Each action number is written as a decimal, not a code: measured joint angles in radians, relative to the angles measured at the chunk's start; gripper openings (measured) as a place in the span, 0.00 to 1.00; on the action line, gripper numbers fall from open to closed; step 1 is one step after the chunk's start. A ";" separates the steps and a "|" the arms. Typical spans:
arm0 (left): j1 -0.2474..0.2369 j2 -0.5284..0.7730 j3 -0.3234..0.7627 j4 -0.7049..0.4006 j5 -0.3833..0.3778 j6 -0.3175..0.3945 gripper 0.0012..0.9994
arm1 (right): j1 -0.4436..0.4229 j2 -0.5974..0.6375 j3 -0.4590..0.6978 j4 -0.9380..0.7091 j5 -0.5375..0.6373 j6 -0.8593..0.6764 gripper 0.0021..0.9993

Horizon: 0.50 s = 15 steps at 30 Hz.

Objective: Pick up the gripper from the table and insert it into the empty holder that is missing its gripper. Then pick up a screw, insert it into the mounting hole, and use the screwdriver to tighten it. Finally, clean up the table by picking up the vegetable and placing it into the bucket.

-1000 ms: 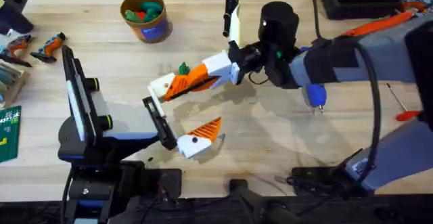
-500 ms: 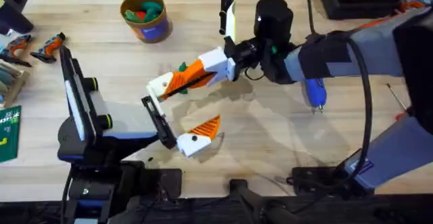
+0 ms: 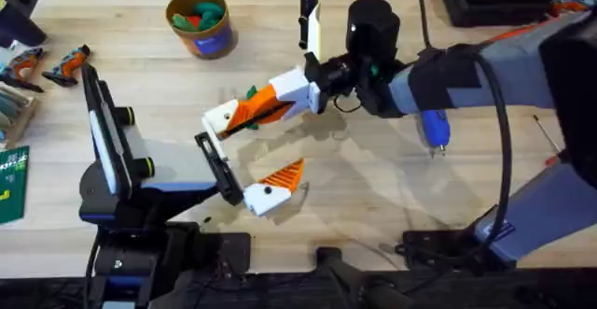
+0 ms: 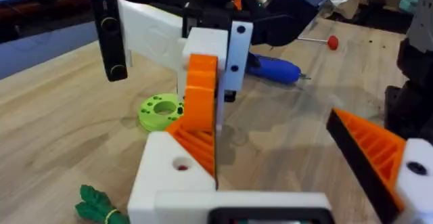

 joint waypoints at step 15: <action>-0.003 0.000 0.000 -0.002 0.025 0.001 0.99 | 0.024 0.000 0.003 -0.001 0.035 0.003 0.78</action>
